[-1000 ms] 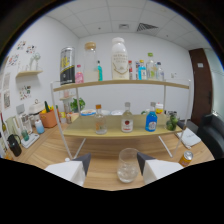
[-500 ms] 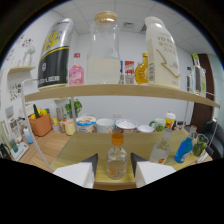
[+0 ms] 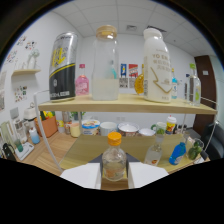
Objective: Make me a cup of Vodka Sunrise.
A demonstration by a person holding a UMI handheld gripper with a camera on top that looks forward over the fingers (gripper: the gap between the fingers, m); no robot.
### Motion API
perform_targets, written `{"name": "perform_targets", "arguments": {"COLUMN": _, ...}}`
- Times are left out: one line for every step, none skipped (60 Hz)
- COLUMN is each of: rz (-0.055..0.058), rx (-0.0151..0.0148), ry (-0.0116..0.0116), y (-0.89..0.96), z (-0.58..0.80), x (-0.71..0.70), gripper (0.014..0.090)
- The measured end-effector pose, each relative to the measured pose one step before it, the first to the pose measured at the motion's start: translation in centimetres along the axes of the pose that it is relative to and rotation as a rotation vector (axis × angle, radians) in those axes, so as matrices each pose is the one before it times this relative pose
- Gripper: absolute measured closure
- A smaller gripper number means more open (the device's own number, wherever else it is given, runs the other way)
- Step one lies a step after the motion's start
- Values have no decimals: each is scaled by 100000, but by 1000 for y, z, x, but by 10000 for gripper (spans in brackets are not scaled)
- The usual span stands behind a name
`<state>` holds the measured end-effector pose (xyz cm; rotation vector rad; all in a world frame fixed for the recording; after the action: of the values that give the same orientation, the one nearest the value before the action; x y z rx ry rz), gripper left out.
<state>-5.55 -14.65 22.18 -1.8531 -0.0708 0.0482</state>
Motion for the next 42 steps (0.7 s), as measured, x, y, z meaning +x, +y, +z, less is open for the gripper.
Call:
{"name": "perform_targets", "arguments": {"rz": 605, "rx": 478, "ry": -429, "y": -158, "z": -515, "x": -86, "gripper": 691}}
{"name": "perform_targets", "arguments": {"rz": 425, "rx": 339, "ry": -522, "y": -69, "z": -534, "x": -59, "gripper": 689}}
{"name": "perform_targets", "arguments": {"rz": 245, "rx": 239, "ry": -532, "y": -60, "z": -472, "x": -117, "gripper": 690}}
{"name": "perform_targets", "arguments": {"rz": 130, "rx": 223, "ry": -256, "y": 4, "z": -491, "x": -128, "gripper": 691}}
{"name": "perform_targets", "arguments": {"rz": 181, "rx": 188, "ry": -184, "y": 36, "z": -470, "x": -13, "gripper": 692}}
{"name": "perform_targets", "arguments": {"rz": 274, "rx": 89, "ry": -144, "y": 65, "z": -497, "x": -21, "gripper": 691}}
{"name": "perform_targets", "arguments": {"rz": 264, "rx": -31, "ry": -357, "y": 99, "z": -464, "x": -37, "gripper": 692}}
{"name": "perform_targets", "arguments": {"rz": 258, "rx": -133, "ry": -361, "y": 220, "z": -454, "x": -49, "gripper": 692}}
{"name": "perform_targets", "arguments": {"rz": 142, "rx": -280, "ry": -339, "y": 272, "z": -434, "x": -53, "gripper": 693}}
{"name": "perform_targets", "arguments": {"rz": 8, "rx": -453, "ry": -86, "y": 348, "z": -403, "x": -3, "gripper": 693}}
{"name": "perform_targets", "arguments": {"rz": -51, "rx": -497, "ry": 64, "y": 392, "z": -383, "x": 17, "gripper": 692}}
{"name": "perform_targets", "arguments": {"rz": -62, "rx": -577, "ry": 29, "y": 448, "z": -351, "x": 15, "gripper": 692}}
{"name": "perform_targets", "arguments": {"rz": -91, "rx": -601, "ry": -174, "y": 495, "z": -312, "x": -39, "gripper": 692}}
{"name": "perform_targets", "arguments": {"rz": -77, "rx": -720, "ry": -195, "y": 547, "z": -312, "x": -34, "gripper": 692}}
{"name": "perform_targets", "arguments": {"rz": 41, "rx": -658, "ry": -159, "y": 628, "z": -276, "x": -1, "gripper": 692}}
{"name": "perform_targets", "arguments": {"rz": 129, "rx": -901, "ry": -56, "y": 590, "z": -189, "x": -37, "gripper": 692}}
{"name": "perform_targets", "arguments": {"rz": 284, "rx": -1010, "ry": 21, "y": 620, "z": -166, "x": 2, "gripper": 692}}
{"name": "perform_targets", "arguments": {"rz": 350, "rx": -1091, "ry": 25, "y": 652, "z": -145, "x": -38, "gripper": 692}}
{"name": "perform_targets", "arguments": {"rz": 271, "rx": -1050, "ry": -96, "y": 636, "z": -100, "x": -45, "gripper": 693}}
{"name": "perform_targets", "arguments": {"rz": 156, "rx": -883, "ry": -58, "y": 604, "z": -51, "x": -12, "gripper": 692}}
{"name": "perform_targets", "arguments": {"rz": 40, "rx": -581, "ry": 61, "y": 553, "z": -56, "x": 15, "gripper": 692}}
{"name": "perform_targets", "arguments": {"rz": -25, "rx": -336, "ry": 74, "y": 564, "z": -38, "x": 60, "gripper": 693}}
{"name": "perform_targets", "arguments": {"rz": -12, "rx": -528, "ry": 93, "y": 481, "z": 55, "x": -33, "gripper": 692}}
{"name": "perform_targets", "arguments": {"rz": 52, "rx": -482, "ry": 105, "y": 548, "z": 77, "x": -3, "gripper": 693}}
{"name": "perform_targets", "arguments": {"rz": 55, "rx": -663, "ry": 107, "y": 380, "z": 134, "x": -19, "gripper": 692}}
{"name": "perform_targets", "arguments": {"rz": 303, "rx": -276, "ry": 124, "y": 442, "z": 120, "x": 2, "gripper": 692}}
{"name": "perform_targets", "arguments": {"rz": 333, "rx": -244, "ry": 113, "y": 329, "z": 160, "x": -17, "gripper": 693}}
{"name": "perform_targets", "arguments": {"rz": 368, "rx": -176, "ry": 113, "y": 317, "z": 180, "x": -14, "gripper": 691}}
{"name": "perform_targets", "arguments": {"rz": 324, "rx": -241, "ry": 1, "y": 309, "z": 230, "x": -45, "gripper": 693}}
{"name": "perform_targets", "arguments": {"rz": 214, "rx": -318, "ry": -72, "y": 306, "z": 245, "x": -34, "gripper": 692}}
{"name": "perform_targets", "arguments": {"rz": 210, "rx": -359, "ry": 27, "y": 265, "z": 243, "x": -24, "gripper": 692}}
{"name": "perform_targets", "arguments": {"rz": 183, "rx": -112, "ry": -38, "y": 245, "z": 353, "x": 49, "gripper": 693}}
{"name": "perform_targets", "arguments": {"rz": 172, "rx": -44, "ry": 226, "y": 204, "z": 311, "x": -9, "gripper": 693}}
{"name": "perform_targets", "arguments": {"rz": 180, "rx": -36, "ry": 252, "y": 215, "z": 330, "x": -7, "gripper": 690}}
{"name": "perform_targets", "arguments": {"rz": 163, "rx": -130, "ry": 204, "y": 239, "z": 362, "x": -7, "gripper": 691}}
{"name": "perform_targets", "arguments": {"rz": 163, "rx": -262, "ry": 185, "y": 268, "z": 377, "x": -4, "gripper": 690}}
{"name": "perform_targets", "arguments": {"rz": 73, "rx": -369, "ry": 212, "y": 309, "z": 404, "x": -1, "gripper": 691}}
{"name": "perform_targets", "arguments": {"rz": 56, "rx": -486, "ry": 245, "y": 314, "z": 403, "x": 4, "gripper": 691}}
{"name": "perform_targets", "arguments": {"rz": 34, "rx": -754, "ry": 221, "y": 274, "z": 398, "x": 14, "gripper": 691}}
{"name": "perform_targets", "arguments": {"rz": 104, "rx": -753, "ry": 238, "y": 352, "z": 387, "x": 8, "gripper": 691}}
{"name": "perform_targets", "arguments": {"rz": 115, "rx": -829, "ry": 171, "y": 360, "z": 446, "x": -61, "gripper": 691}}
{"name": "perform_targets", "arguments": {"rz": 82, "rx": -736, "ry": 296, "y": 374, "z": 313, "x": -5, "gripper": 691}}
